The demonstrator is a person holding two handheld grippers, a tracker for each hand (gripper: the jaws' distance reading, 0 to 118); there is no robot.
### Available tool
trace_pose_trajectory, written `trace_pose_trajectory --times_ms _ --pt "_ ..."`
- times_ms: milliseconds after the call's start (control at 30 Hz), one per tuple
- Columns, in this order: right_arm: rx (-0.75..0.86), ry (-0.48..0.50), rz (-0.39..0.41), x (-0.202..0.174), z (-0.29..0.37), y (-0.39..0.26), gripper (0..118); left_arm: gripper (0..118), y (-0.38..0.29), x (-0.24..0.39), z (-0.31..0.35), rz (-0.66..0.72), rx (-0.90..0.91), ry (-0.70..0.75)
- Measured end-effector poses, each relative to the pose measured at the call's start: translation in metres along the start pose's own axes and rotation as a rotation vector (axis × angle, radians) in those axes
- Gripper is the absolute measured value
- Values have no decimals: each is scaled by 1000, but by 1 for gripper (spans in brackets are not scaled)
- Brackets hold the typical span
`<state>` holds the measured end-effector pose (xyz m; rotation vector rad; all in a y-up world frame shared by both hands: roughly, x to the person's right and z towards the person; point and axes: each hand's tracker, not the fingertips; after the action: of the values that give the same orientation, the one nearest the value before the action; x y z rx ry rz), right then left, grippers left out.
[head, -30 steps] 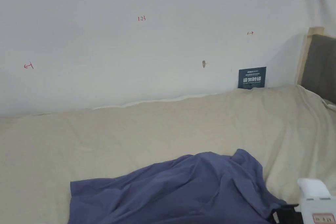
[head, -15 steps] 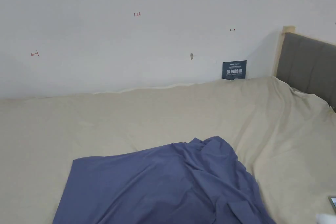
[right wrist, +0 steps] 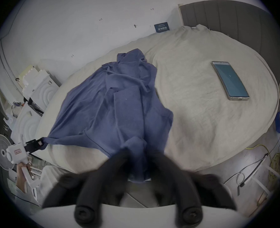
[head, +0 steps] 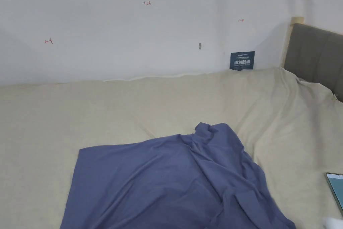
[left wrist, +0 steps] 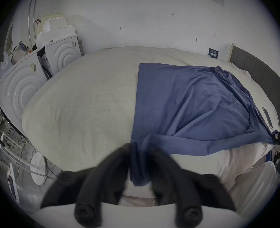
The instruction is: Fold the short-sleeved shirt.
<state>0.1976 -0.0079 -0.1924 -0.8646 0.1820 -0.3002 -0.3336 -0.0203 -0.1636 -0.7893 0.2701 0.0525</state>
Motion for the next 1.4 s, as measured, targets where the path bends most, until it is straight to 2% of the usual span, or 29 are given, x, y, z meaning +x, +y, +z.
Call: trace_pose_trajectory --times_ms 33,67,100,133,267,367,433,500,533,567,600,633,700,833,900,1200,1233,1300,1333,1400 --pt "-5 -33 12 1 -1 0 51 46 0 -1 0 3 -5 6" --pt "0 -55 24 7 -3 0 94 88 1 -4 1 -2 -14 -5" --pt "8 -49 29 8 -2 0 110 109 0 -6 3 5 -10 -15" --pt "29 -42 36 10 4 1 113 116 1 -12 3 24 21 -33" --pt "100 -17 43 3 25 13 113 116 18 -13 30 83 110 -78" --pt "157 1 80 -28 46 19 112 116 33 -5 54 111 192 -97" --pt "207 40 103 -41 56 21 105 114 40 6 68 90 242 -105" --pt "277 68 131 -66 67 17 64 102 44 19 81 56 270 -78" --pt "302 70 147 -73 70 17 35 88 46 28 91 47 271 -75" --pt "318 42 140 -81 70 17 8 55 46 33 93 47 278 -70" --pt "322 32 142 -87 69 16 7 22 46 37 94 49 280 -70" --pt "328 26 135 -91 69 17 5 6 47 41 94 62 282 -50" --pt "285 84 144 -96 67 23 1 6 47 41 87 61 294 -30" --pt "264 60 174 -89 45 43 0 2 57 43 78 43 253 -44" --pt "253 44 160 -81 30 56 0 0 61 40 79 55 275 -66" --pt "220 23 154 -60 -55 171 1 0 114 43 46 46 270 -41" --pt "206 26 175 -58 -71 188 8 0 119 46 41 41 263 -48" --pt "130 20 233 -59 -106 220 87 0 127 52 32 17 263 -41" --pt "110 -4 240 -58 -124 233 116 0 130 53 26 8 263 -41" --pt "107 -7 283 -52 -160 254 110 0 137 58 17 0 251 -42"
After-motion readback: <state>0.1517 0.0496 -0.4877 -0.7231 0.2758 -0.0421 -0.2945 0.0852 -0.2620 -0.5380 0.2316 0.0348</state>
